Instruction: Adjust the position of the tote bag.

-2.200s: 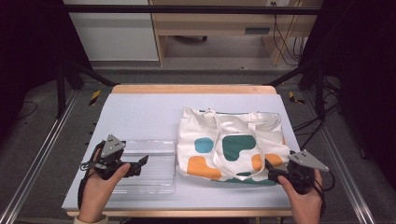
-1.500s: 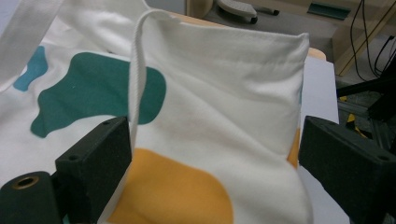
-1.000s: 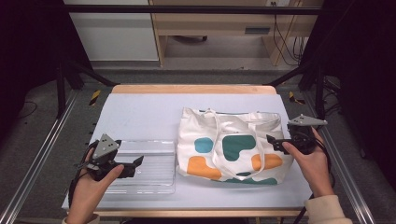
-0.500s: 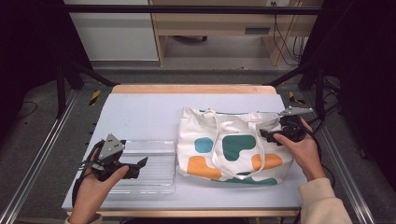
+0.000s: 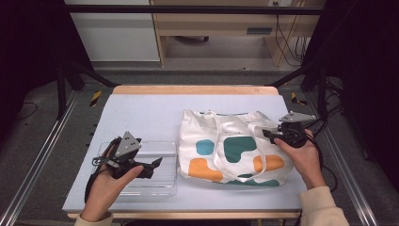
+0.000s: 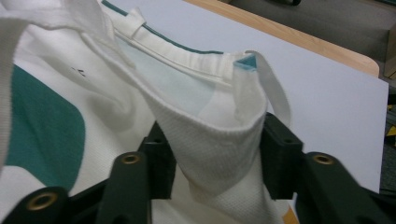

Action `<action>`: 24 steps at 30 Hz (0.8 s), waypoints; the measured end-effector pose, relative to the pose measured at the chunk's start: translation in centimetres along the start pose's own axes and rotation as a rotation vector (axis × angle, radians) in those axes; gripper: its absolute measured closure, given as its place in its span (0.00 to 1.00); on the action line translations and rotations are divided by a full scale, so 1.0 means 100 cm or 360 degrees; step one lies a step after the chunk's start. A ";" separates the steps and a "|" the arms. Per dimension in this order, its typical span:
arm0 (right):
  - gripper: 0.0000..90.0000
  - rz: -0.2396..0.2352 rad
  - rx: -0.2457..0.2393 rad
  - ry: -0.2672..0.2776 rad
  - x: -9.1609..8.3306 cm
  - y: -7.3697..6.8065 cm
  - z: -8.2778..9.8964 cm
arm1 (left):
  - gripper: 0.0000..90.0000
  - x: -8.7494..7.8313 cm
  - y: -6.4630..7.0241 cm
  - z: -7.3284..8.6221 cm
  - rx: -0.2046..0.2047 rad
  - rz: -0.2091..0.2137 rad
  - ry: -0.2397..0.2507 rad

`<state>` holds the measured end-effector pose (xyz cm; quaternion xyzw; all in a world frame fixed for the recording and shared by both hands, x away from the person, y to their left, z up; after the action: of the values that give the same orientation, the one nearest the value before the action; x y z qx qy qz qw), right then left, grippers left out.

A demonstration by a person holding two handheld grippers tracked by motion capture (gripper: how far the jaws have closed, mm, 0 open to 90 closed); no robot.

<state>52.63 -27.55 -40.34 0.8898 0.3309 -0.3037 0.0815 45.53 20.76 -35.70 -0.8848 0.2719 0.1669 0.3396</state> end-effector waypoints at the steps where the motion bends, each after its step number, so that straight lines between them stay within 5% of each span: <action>1: 0.69 -0.0009 -0.0001 0.0011 -0.001 -0.002 -0.001 | 0.07 0.001 0.001 -0.001 0.0005 0.0004 -0.0001; 8: 0.84 -0.0039 0.0019 0.0075 -0.013 -0.013 -0.008 | 0.07 0.004 0.003 -0.012 0.0035 0.0029 0.0011; 24: 0.90 -0.0081 0.0034 0.0163 -0.028 -0.030 -0.014 | 0.09 0.018 0.005 -0.026 0.0017 0.0050 0.0018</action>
<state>49.71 -26.22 -37.42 0.8962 0.3539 -0.2633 0.0472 46.98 17.94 -34.96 -0.8795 0.2885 0.1658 0.3403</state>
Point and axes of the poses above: each handheld gripper's, and its own axes: x roughly forward along the jaws, z roughly out of its underside, y roughly to its right, the point moved 2 cm from there along x, roughly forward along the jaws, and after that the axes turned 11 degrees about -z, right-handed, at the moved point
